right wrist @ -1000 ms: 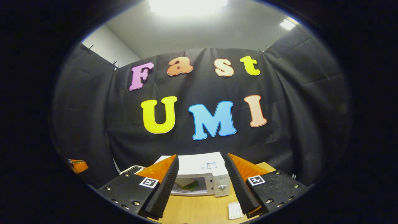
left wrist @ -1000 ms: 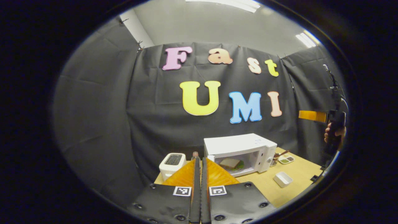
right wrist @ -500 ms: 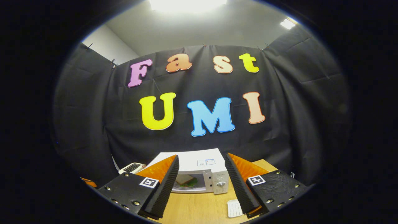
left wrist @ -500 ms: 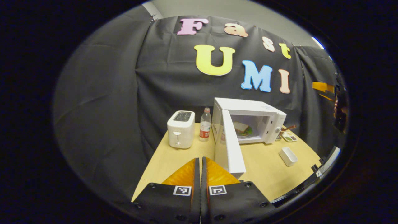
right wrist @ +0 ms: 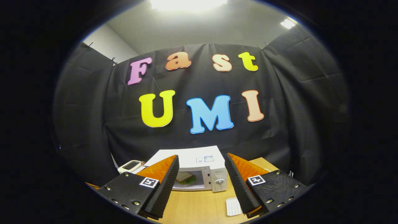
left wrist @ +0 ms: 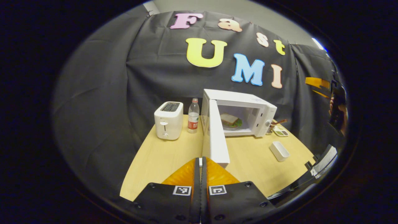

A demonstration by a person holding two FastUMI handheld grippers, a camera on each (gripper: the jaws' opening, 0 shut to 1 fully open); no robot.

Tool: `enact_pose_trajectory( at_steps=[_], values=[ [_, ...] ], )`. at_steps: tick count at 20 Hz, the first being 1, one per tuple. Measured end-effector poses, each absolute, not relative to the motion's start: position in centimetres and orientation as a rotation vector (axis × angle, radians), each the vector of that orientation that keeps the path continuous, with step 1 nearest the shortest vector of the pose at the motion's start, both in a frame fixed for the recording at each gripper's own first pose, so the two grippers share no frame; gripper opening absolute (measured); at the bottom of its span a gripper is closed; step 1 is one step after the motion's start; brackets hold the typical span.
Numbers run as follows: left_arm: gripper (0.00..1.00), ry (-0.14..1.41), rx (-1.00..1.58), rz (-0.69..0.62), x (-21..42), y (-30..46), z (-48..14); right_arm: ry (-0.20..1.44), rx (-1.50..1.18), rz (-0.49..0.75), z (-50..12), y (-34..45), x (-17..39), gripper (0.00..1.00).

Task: Open the microwave oven with the left hand, put the food in, and close the microwave oven.

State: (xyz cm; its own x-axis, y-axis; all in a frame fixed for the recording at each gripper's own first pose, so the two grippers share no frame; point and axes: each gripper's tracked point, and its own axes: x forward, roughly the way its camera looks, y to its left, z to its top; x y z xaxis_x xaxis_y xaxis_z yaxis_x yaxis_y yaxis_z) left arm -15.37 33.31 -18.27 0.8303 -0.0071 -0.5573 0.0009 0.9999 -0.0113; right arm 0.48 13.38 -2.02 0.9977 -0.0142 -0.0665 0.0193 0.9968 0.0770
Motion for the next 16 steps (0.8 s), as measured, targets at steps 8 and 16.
enact_pose_trajectory(
  at_steps=[8, 16],
  values=[
    [0.07, 0.620, -0.029, -0.117, -14.3, 25.4, -19.5, 0.066, 0.065, -0.021, -2.3, 10.4, 1.6, 0.89],
    [0.07, 0.670, -0.064, -0.206, -11.9, 15.7, -21.8, 0.052, 0.023, -0.026, -2.3, 5.7, 4.1, 0.89]
  ],
)
